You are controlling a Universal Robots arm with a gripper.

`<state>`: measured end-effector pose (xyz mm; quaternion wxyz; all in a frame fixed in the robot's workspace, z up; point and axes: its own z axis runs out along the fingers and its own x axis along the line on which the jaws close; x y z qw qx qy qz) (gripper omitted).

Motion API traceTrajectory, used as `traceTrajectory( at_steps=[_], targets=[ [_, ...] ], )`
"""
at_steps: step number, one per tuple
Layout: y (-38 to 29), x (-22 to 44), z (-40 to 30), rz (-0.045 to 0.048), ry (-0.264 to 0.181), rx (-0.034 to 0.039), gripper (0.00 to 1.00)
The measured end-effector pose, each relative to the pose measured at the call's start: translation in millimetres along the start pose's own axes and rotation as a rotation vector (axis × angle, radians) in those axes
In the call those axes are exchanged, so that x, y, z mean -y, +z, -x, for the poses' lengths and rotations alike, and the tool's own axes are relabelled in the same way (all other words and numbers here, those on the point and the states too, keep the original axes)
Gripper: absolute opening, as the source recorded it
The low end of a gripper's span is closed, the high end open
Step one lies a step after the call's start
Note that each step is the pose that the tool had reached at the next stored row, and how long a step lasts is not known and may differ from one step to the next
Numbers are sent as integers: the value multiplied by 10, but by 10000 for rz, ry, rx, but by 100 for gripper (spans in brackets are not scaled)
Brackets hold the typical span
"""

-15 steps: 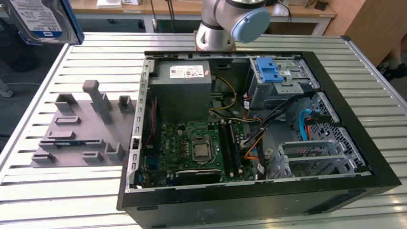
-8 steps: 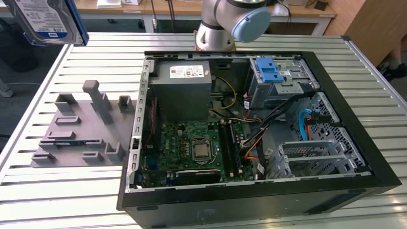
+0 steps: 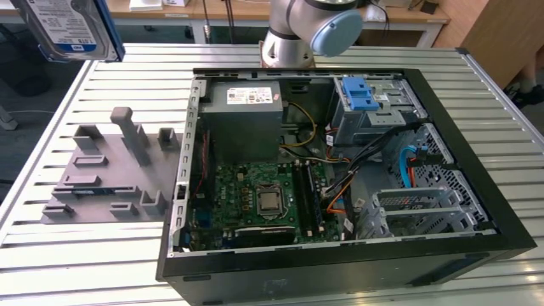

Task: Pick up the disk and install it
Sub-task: 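Pick up the disk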

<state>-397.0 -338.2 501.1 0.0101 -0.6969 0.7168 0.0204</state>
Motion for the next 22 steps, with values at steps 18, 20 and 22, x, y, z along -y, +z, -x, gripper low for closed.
traceTrajectory(
  at_steps=[18, 20, 22],
  targets=[
    [-5, 216, -45, 0, 0, 0, 36],
    [-6, 241, -48, 0, 1, 0, 36],
    [-6, 272, -53, 0, 0, 0, 36]
  ],
)
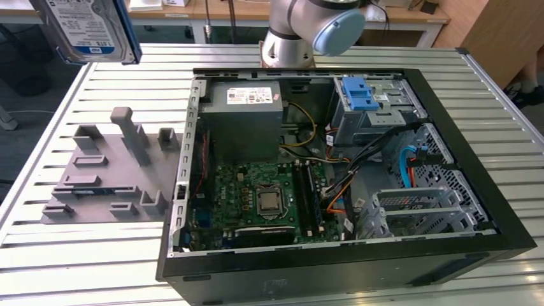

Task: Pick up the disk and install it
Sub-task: 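Pick up the disk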

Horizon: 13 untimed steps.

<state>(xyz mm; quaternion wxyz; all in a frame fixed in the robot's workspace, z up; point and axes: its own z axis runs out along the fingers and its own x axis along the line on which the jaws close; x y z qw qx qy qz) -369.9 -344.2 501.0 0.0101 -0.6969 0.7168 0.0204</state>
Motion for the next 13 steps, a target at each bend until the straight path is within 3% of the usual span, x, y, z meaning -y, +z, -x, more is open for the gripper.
traceTrajectory(
  at_steps=[13],
  targets=[
    [-5, 243, -28, 2, 0, 0, 36]
  ],
)
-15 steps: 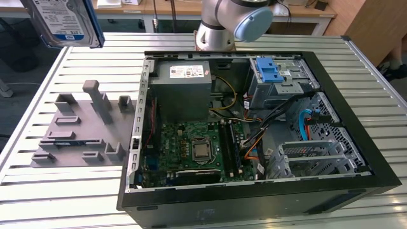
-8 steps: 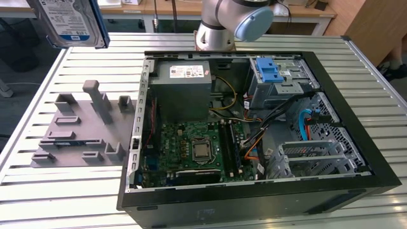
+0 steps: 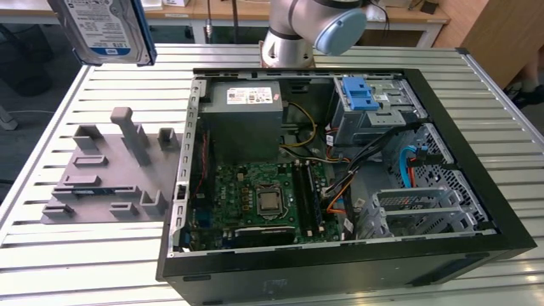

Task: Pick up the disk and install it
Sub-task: 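Pick up the disk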

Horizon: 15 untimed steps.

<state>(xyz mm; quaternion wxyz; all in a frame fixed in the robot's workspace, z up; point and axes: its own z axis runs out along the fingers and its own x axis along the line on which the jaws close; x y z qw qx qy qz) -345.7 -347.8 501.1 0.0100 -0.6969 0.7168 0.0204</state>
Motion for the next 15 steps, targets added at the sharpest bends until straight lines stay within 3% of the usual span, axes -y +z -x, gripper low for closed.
traceTrajectory(
  at_steps=[15],
  targets=[
    [-7, 383, -23, 1, 0, 0, 36]
  ],
)
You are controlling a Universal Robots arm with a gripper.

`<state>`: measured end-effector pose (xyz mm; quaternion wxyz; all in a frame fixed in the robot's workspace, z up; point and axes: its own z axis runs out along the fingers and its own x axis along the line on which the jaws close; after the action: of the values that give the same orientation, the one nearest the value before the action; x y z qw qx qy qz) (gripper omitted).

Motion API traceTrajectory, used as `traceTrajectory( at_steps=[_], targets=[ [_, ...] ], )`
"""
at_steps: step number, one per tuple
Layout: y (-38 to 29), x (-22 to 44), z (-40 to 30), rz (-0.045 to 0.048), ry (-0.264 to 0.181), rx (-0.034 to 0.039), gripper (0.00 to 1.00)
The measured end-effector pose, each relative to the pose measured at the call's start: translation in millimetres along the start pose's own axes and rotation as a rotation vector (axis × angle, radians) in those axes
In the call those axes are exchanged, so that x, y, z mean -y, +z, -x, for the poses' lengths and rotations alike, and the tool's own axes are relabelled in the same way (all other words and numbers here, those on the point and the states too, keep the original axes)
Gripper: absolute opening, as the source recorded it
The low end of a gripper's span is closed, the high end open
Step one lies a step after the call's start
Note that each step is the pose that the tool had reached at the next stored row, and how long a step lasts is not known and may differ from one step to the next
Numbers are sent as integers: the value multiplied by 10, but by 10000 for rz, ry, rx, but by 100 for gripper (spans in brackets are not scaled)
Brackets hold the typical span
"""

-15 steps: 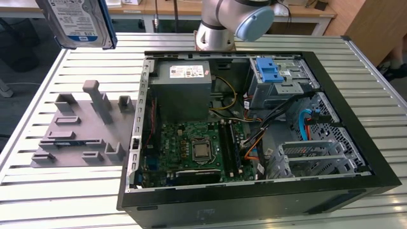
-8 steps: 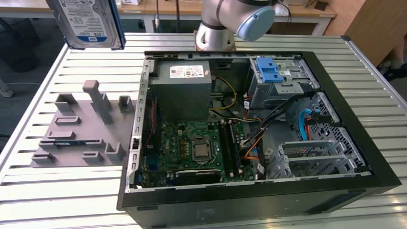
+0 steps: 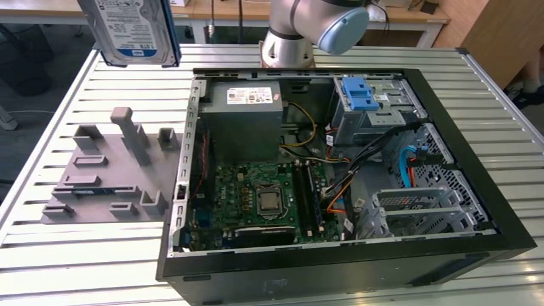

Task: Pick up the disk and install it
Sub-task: 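Pick up the disk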

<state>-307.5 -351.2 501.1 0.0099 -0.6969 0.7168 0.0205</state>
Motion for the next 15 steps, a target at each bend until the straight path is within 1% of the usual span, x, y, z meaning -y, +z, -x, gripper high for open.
traceTrajectory(
  at_steps=[8, 11, 15],
  targets=[
    [-4, 237, -20, -1, 0, 1, 36],
    [-6, 302, -35, 0, 0, 0, 36],
    [-8, 363, -64, 0, 2, 0, 36]
  ],
)
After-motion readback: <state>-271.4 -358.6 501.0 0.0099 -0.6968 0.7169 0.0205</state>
